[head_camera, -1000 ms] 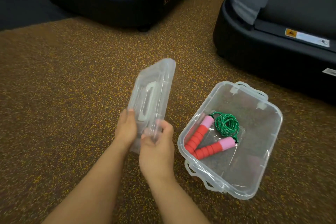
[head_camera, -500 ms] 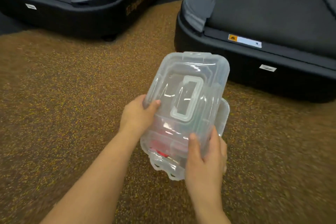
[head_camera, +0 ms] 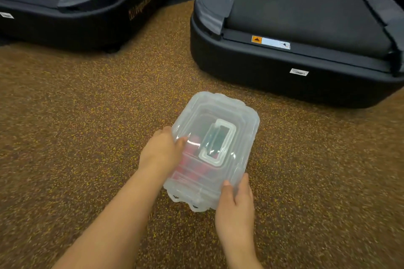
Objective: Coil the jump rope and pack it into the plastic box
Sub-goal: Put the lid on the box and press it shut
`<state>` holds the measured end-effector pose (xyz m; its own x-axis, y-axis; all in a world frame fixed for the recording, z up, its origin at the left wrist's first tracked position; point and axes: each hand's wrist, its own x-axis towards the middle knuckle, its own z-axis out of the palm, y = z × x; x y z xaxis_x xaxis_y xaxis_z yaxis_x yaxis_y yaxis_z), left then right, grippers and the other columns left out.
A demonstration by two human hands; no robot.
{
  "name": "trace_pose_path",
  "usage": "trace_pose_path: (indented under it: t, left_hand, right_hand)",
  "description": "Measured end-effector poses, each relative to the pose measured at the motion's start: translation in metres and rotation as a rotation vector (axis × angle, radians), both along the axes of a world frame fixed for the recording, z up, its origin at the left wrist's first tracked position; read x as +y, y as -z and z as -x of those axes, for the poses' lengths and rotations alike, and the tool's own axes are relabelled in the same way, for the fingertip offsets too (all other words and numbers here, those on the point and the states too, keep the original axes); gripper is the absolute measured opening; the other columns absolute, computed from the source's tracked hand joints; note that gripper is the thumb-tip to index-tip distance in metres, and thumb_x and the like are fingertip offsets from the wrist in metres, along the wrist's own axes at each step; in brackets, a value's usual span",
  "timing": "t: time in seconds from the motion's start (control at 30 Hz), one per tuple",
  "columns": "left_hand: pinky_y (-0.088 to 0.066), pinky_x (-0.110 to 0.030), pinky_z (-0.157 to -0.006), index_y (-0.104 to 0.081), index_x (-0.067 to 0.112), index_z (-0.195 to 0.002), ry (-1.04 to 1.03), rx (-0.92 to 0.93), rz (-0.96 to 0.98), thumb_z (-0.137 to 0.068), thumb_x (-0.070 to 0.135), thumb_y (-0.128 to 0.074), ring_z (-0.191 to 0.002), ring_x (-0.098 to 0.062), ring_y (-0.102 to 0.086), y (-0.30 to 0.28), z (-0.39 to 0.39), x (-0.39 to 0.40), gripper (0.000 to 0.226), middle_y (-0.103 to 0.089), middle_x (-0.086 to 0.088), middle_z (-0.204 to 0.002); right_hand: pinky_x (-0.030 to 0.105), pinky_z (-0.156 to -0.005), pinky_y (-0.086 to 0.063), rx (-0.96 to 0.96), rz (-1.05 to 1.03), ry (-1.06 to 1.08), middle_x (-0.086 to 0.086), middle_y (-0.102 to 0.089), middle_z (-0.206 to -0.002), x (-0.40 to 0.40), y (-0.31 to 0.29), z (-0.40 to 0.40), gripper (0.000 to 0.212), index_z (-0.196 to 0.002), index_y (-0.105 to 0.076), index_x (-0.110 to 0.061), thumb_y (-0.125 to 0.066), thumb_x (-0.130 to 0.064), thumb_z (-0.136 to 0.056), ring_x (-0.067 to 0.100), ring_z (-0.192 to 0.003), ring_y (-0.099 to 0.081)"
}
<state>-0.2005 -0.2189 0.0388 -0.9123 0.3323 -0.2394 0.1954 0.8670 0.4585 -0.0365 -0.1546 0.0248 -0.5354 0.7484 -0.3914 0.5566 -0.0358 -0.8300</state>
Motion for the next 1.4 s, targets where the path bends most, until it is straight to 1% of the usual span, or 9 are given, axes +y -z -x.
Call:
trace_pose_path:
  t: [0.1, 0.2, 0.53, 0.67, 0.8, 0.93, 1.07, 1.27, 1.4]
  left_hand:
    - [-0.042, -0.040, -0.084, -0.046, 0.008, -0.128, 0.004, -0.023, -0.010, -0.099, 0.035, -0.037, -0.107, -0.036, -0.054, 0.000, -0.003, 0.000, 0.041, -0.050, -0.016, -0.124]
    - [-0.041, -0.036, -0.073, -0.056, 0.006, -0.109, -0.007, -0.042, -0.053, -0.100, 0.023, -0.030, -0.086, -0.030, -0.055, 0.003, 0.005, -0.003, 0.032, -0.058, -0.015, -0.109]
    - [-0.034, -0.029, -0.057, -0.064, 0.012, -0.088, -0.106, -0.198, -0.079, -0.096, 0.020, -0.038, -0.068, -0.026, -0.049, 0.002, 0.021, -0.002, 0.029, -0.058, -0.007, -0.078]
    - [-0.043, -0.036, -0.078, -0.057, 0.012, -0.115, -0.081, -0.131, -0.102, -0.097, 0.017, -0.031, -0.096, -0.032, -0.057, 0.005, 0.014, 0.005, 0.032, -0.061, -0.012, -0.114]
    - [-0.019, -0.037, -0.115, -0.009, 0.022, -0.152, 0.033, 0.008, -0.130, -0.100, 0.030, -0.023, -0.145, -0.020, -0.019, 0.016, -0.002, 0.010, 0.055, -0.015, -0.001, -0.160]
    - [-0.004, -0.040, -0.119, 0.007, 0.020, -0.152, 0.204, 0.210, 0.033, -0.098, 0.044, -0.021, -0.148, -0.016, 0.008, 0.025, 0.005, 0.020, 0.065, 0.011, 0.001, -0.161]
    - [-0.001, -0.041, -0.119, 0.004, 0.017, -0.151, 0.334, 0.238, 0.083, -0.099, 0.044, -0.022, -0.147, -0.016, 0.011, 0.023, 0.025, 0.050, 0.064, 0.014, -0.001, -0.161]
    - [0.004, -0.045, -0.119, -0.005, 0.017, -0.152, 0.510, 0.265, 0.088, -0.101, 0.039, -0.017, -0.148, -0.015, 0.006, 0.014, 0.060, 0.109, 0.057, 0.000, 0.000, -0.162]
    - [-0.001, -0.045, -0.119, -0.023, 0.018, -0.150, 0.578, 0.242, 0.089, -0.101, 0.035, -0.019, -0.146, -0.016, -0.016, 0.010, 0.074, 0.137, 0.052, -0.023, 0.000, -0.158]
  right_hand:
    - [0.040, -0.118, -0.022, 0.003, 0.026, 0.033, 0.004, -0.028, -0.155, 0.003, 0.000, 0.002, 0.058, -0.152, -0.016, -0.016, -0.039, -0.024, -0.100, 0.022, -0.141, -0.027]
    - [0.040, -0.116, -0.026, 0.005, 0.028, 0.053, 0.005, -0.033, -0.150, 0.005, 0.001, 0.001, 0.059, -0.152, -0.017, -0.016, -0.041, -0.019, -0.099, 0.022, -0.137, -0.033]
    - [0.052, -0.102, -0.045, -0.027, 0.057, 0.097, 0.004, -0.050, -0.134, 0.004, 0.013, 0.002, 0.051, -0.140, -0.037, -0.026, -0.047, -0.024, -0.090, 0.029, -0.122, -0.052]
    - [0.052, -0.108, -0.037, -0.013, 0.091, 0.114, -0.002, -0.043, -0.141, 0.008, 0.009, 0.008, 0.061, -0.143, -0.035, -0.030, -0.046, -0.025, -0.084, 0.025, -0.130, -0.044]
    - [0.055, -0.106, -0.039, 0.021, 0.040, 0.112, 0.004, -0.047, -0.140, 0.025, 0.007, 0.021, 0.068, -0.139, -0.037, -0.028, -0.032, -0.043, -0.074, 0.030, -0.127, -0.046]
    - [0.053, -0.103, -0.042, 0.054, -0.014, 0.105, 0.004, -0.053, -0.134, 0.057, 0.010, 0.042, 0.069, -0.135, -0.041, -0.025, -0.027, -0.059, -0.076, 0.027, -0.123, -0.052]
    - [0.050, -0.095, -0.049, 0.089, -0.010, 0.080, -0.004, -0.062, -0.116, 0.092, 0.008, 0.065, 0.045, -0.121, -0.052, -0.040, -0.033, -0.050, -0.082, 0.020, -0.106, -0.061]
    - [0.046, -0.101, -0.046, 0.095, -0.008, 0.020, 0.000, -0.058, -0.130, 0.143, 0.000, 0.105, 0.044, -0.134, -0.049, -0.027, -0.043, -0.034, -0.091, 0.020, -0.115, -0.057]
    - [0.027, -0.099, -0.036, 0.057, -0.033, -0.134, -0.002, -0.044, -0.145, 0.165, -0.006, 0.123, 0.050, -0.144, -0.038, -0.021, -0.047, -0.030, -0.095, 0.011, -0.119, -0.045]
